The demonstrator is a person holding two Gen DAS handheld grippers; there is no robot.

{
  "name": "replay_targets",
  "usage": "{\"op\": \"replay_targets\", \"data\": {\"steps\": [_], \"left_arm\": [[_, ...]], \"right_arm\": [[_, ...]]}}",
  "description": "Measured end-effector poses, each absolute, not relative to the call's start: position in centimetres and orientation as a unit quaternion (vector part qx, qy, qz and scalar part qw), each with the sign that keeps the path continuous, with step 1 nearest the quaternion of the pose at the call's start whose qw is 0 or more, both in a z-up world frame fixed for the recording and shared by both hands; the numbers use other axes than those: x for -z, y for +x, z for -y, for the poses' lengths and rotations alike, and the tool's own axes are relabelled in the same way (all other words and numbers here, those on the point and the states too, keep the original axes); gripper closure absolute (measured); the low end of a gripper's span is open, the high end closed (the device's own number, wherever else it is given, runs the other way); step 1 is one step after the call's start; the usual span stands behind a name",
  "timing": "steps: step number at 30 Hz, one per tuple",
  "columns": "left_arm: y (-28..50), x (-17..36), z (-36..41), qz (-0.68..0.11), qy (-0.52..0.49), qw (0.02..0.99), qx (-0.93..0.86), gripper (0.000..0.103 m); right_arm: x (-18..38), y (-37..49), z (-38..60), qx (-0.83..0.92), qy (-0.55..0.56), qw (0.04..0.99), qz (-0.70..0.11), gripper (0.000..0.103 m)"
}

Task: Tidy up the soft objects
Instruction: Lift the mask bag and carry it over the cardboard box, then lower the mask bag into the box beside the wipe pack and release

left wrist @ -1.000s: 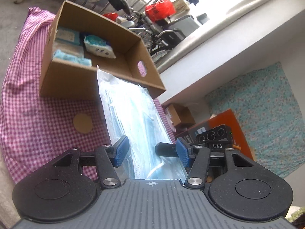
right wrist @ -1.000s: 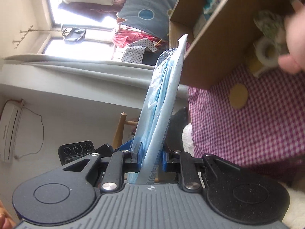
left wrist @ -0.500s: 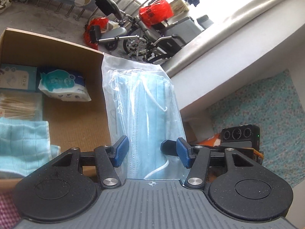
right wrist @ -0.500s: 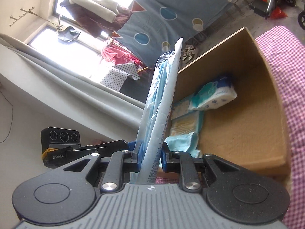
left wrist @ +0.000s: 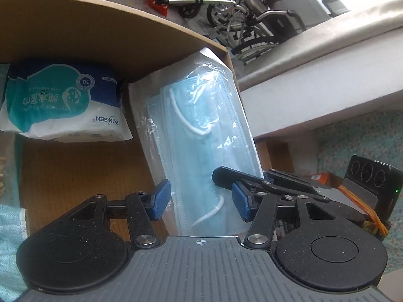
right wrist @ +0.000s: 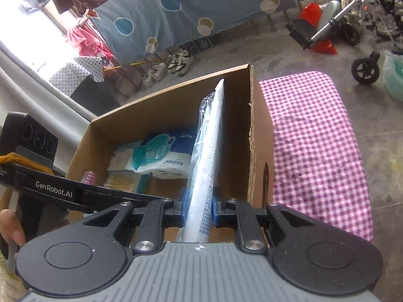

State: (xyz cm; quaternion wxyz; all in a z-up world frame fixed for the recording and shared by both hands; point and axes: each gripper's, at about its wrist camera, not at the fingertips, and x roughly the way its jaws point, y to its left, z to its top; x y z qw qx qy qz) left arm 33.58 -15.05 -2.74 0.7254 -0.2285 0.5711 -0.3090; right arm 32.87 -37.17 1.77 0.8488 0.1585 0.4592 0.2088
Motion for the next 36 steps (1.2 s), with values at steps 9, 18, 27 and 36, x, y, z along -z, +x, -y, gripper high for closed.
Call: {"op": "replay_targets", "data": {"steps": [9, 18, 27, 36], "left_arm": [[33.4, 1.7, 14.6, -0.563, -0.225, 0.737, 0.297, 0.044], [28.3, -4.3, 10.8, -0.479, -0.203, 0.799, 0.301, 0.033], [20.6, -6.0, 4.8, -0.428, -0.227, 0.817, 0.311, 0.033], [15.7, -5.7, -0.7, -0.394, -0.236, 0.841, 0.286, 0.032]], "right_arm": [[-3.0, 33.2, 36.0, -0.181, 0.117, 0.865, -0.452, 0.073], [-4.2, 33.7, 34.7, -0.149, 0.056, 0.885, -0.437, 0.071], [-4.7, 34.9, 32.6, -0.144, 0.049, 0.881, -0.449, 0.094], [-9.3, 33.5, 34.2, -0.202, 0.183, 0.87, -0.41, 0.094]]}}
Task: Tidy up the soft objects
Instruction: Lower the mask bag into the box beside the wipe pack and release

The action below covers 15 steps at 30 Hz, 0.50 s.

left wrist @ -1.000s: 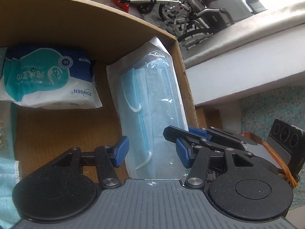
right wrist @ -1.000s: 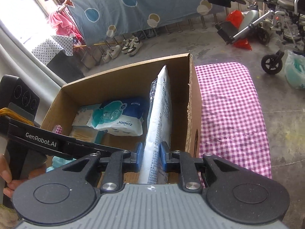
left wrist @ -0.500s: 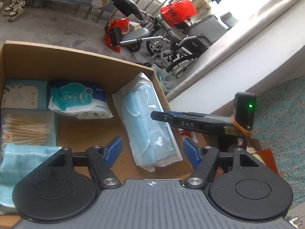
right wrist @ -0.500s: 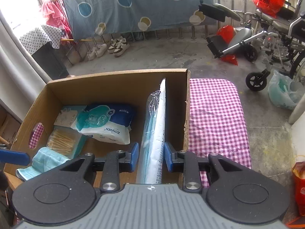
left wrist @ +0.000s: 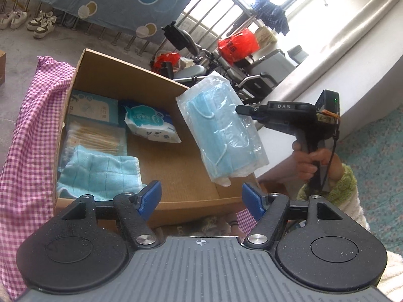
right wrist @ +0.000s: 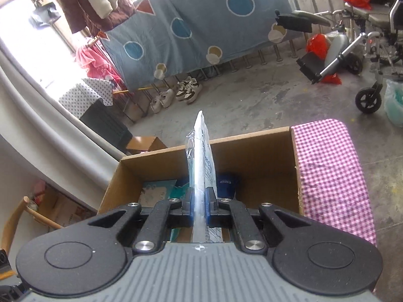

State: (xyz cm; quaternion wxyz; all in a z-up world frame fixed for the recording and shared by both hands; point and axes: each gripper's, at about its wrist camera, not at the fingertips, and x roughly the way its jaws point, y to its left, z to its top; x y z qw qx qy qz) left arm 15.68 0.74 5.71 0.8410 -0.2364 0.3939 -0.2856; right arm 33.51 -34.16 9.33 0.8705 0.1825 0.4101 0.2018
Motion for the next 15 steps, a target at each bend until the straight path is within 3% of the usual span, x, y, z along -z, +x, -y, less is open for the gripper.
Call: {"op": "replay_targets", "data": {"steps": [7, 15], "left_arm": [[15.2, -4.9, -2.1, -0.389, -0.239, 0.848, 0.268, 0.032], [14.1, -4.8, -3.3, -0.374, -0.235, 0.857, 0.267, 0.026]], "right_arm": [[-3.6, 35.6, 32.9, -0.086, 0.074, 0.874, -0.472, 0.091], [-5.7, 34.4, 29.2, -0.136, 0.012, 0.88, -0.455, 0.088]]}}
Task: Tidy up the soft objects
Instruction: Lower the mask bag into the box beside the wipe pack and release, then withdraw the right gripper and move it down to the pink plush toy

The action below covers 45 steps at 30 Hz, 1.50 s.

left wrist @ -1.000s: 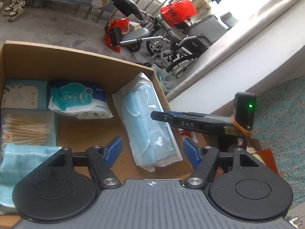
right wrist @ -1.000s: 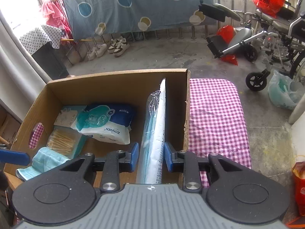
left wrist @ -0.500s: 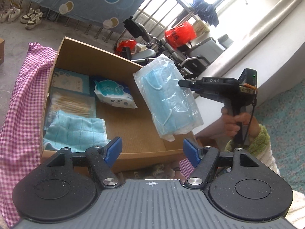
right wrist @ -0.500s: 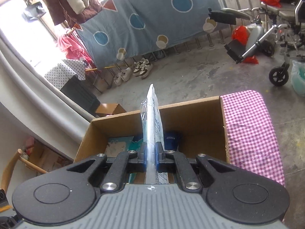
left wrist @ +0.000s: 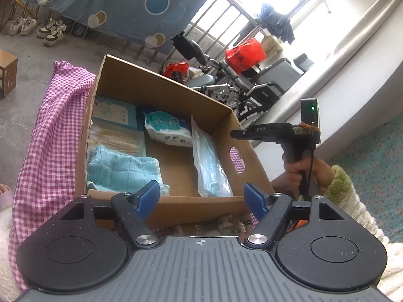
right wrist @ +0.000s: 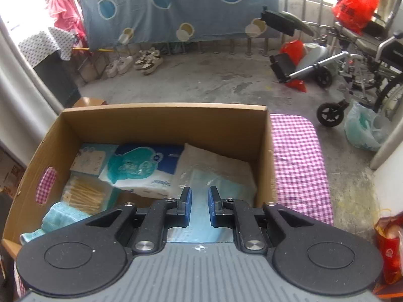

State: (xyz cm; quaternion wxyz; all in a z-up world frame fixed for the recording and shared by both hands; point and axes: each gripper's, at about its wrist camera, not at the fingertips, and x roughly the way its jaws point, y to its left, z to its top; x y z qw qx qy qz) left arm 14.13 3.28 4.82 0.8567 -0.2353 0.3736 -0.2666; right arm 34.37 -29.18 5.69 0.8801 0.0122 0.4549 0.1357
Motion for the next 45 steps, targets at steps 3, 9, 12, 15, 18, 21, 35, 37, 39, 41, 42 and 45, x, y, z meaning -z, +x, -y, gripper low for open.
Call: {"op": "replay_targets", "data": {"steps": [3, 9, 12, 15, 18, 21, 35, 37, 39, 41, 42, 45], "left_arm": [[13.7, -4.7, -3.5, -0.366, -0.235, 0.859, 0.268, 0.02], [13.4, -4.9, -3.0, -0.361, -0.214, 0.866, 0.271, 0.005], [13.3, -4.9, -2.8, -0.359, -0.206, 0.868, 0.272, 0.004], [13.4, -4.7, -2.9, -0.359, -0.208, 0.866, 0.278, 0.003], [13.6, -4.5, -2.7, -0.362, -0.205, 0.864, 0.284, 0.003], [13.5, -4.2, -2.7, -0.363, -0.198, 0.864, 0.286, 0.003], [13.0, -3.8, -3.5, -0.378, -0.185, 0.872, 0.251, 0.001], [12.6, -3.9, -3.8, -0.377, -0.183, 0.875, 0.242, 0.001], [12.3, -4.1, -4.0, -0.376, -0.185, 0.877, 0.237, 0.001], [11.9, -4.4, -4.1, -0.374, -0.188, 0.877, 0.235, 0.001], [11.6, -4.6, -4.1, -0.373, -0.188, 0.878, 0.236, 0.001], [10.9, -4.9, -3.7, -0.371, -0.181, 0.879, 0.239, 0.001]], "right_arm": [[-4.5, 34.7, 26.4, -0.21, 0.019, 0.836, -0.507, 0.088], [1.0, 35.3, 21.7, -0.289, -0.015, 0.715, -0.636, 0.088], [3.0, 35.6, 21.5, -0.264, -0.058, 0.693, -0.668, 0.088], [4.0, 35.8, 22.7, -0.226, -0.087, 0.692, -0.68, 0.088], [4.0, 36.2, 24.2, -0.215, -0.06, 0.695, -0.684, 0.088], [3.2, 35.8, 24.1, -0.212, -0.069, 0.706, -0.672, 0.088], [1.7, 36.3, 22.9, -0.225, -0.063, 0.743, -0.627, 0.086], [-0.5, 35.1, 23.6, -0.238, -0.032, 0.76, -0.604, 0.083], [-2.9, 33.5, 24.3, -0.255, 0.005, 0.775, -0.579, 0.075], [-5.4, 31.3, 25.3, -0.266, 0.037, 0.794, -0.546, 0.045], [-6.7, 30.1, 25.6, -0.271, 0.046, 0.806, -0.525, 0.04], [-9.6, 26.1, 27.1, -0.284, 0.076, 0.828, -0.478, 0.038]]}}
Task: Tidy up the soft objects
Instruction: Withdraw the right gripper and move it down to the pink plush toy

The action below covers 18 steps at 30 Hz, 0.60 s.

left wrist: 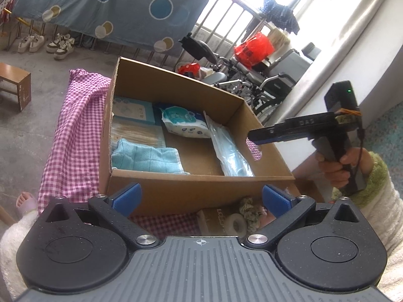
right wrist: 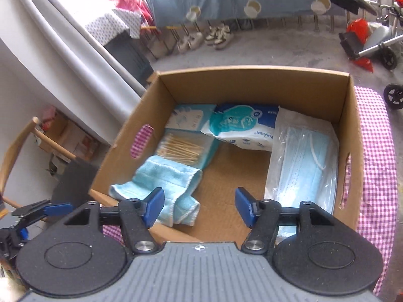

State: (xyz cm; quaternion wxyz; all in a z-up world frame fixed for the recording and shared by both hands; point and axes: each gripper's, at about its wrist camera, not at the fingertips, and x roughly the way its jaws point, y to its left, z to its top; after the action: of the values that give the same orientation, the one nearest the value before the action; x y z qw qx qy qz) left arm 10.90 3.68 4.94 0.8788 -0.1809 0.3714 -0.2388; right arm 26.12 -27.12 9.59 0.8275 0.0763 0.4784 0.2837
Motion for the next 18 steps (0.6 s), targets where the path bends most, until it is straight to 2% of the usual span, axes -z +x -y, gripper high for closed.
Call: {"op": "replay_targets", "data": {"steps": [3, 5, 6, 7, 8, 9, 12, 18], "left_arm": [[10.2, -5.3, -3.0, -0.37, -0.172, 0.879, 0.248, 0.001], [9.7, -5.5, -2.4, -0.369, -0.166, 0.877, 0.259, 0.001], [9.6, -5.6, -2.0, -0.372, -0.162, 0.875, 0.266, 0.001], [9.4, -5.6, -1.4, -0.376, -0.157, 0.871, 0.274, 0.001], [9.3, -5.6, -0.8, -0.38, -0.15, 0.868, 0.281, 0.001], [9.2, -5.5, -0.2, -0.384, -0.142, 0.865, 0.289, 0.001], [8.9, -4.9, 2.5, -0.403, -0.109, 0.851, 0.318, 0.0], [8.3, -2.7, 8.7, -0.44, -0.041, 0.815, 0.374, 0.0]], "right_arm": [[-11.8, 22.0, 29.0, -0.291, 0.122, 0.843, -0.435, 0.033], [-12.8, 18.9, 30.7, -0.287, 0.151, 0.856, -0.403, 0.023], [-13.1, 17.4, 31.5, -0.286, 0.162, 0.862, -0.387, 0.021], [-13.2, 16.0, 32.1, -0.286, 0.173, 0.866, -0.371, 0.014], [-13.2, 14.7, 32.8, -0.281, 0.185, 0.871, -0.357, 0.003], [-12.9, 13.2, 33.5, -0.275, 0.195, 0.877, -0.341, 0.0], [-11.2, 10.2, 35.1, -0.25, 0.223, 0.888, -0.315, 0.0], [-4.2, 7.0, 38.6, -0.154, 0.314, 0.883, -0.312, 0.0]]}}
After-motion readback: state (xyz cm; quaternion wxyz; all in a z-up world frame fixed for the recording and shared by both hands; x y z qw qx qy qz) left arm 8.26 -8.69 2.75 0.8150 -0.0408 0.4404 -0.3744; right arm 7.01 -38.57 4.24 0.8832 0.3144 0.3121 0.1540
